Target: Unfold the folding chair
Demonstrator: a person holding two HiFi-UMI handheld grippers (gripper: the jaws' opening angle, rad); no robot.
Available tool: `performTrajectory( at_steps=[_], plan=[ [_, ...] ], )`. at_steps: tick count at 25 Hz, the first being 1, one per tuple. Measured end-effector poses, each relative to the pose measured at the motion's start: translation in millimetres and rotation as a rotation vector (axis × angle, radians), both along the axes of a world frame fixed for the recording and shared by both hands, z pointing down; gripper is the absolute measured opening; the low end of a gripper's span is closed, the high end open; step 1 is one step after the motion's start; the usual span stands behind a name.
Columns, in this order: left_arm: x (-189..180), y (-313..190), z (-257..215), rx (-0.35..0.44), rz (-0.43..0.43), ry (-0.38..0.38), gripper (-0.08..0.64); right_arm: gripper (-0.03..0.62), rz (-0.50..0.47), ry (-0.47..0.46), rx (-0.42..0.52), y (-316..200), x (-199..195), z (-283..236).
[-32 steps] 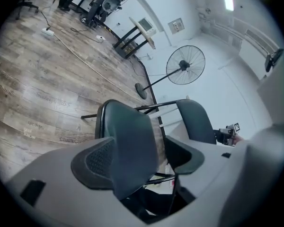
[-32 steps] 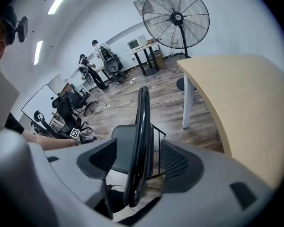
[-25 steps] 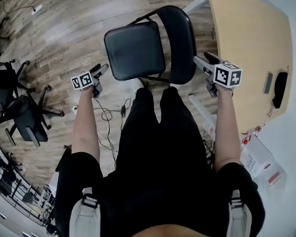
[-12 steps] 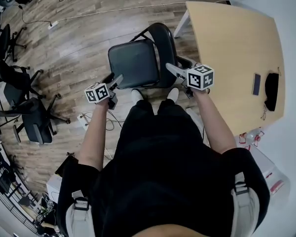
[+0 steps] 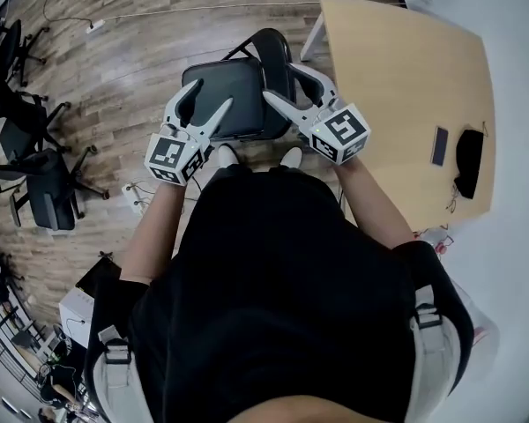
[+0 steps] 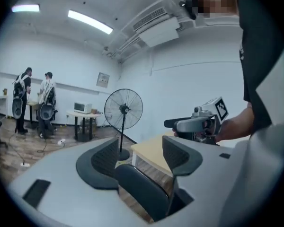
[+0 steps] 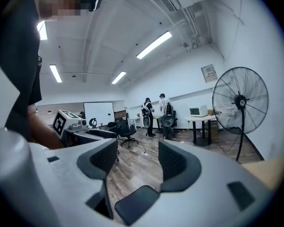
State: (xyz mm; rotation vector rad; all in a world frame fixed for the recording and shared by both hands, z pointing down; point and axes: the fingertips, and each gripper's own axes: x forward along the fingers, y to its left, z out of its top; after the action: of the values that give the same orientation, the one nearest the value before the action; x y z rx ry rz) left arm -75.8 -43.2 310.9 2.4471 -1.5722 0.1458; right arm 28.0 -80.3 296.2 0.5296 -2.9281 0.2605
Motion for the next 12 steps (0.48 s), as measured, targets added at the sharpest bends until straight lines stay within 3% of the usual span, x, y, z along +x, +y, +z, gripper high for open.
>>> performTrajectory(
  at_steps=[6,12],
  plan=[
    [30.4,2.9,-51.2,0.149,0.003,-0.077,0.255,0.273,-0.031,-0.082,0.078,10.3,4.4,-45.1],
    [21.4,2.2,-57.9,0.191,-0.064,-0.102,0.236,0.272,-0.040,-0.084,0.102,8.6,-2.3,-51.1]
  ],
)
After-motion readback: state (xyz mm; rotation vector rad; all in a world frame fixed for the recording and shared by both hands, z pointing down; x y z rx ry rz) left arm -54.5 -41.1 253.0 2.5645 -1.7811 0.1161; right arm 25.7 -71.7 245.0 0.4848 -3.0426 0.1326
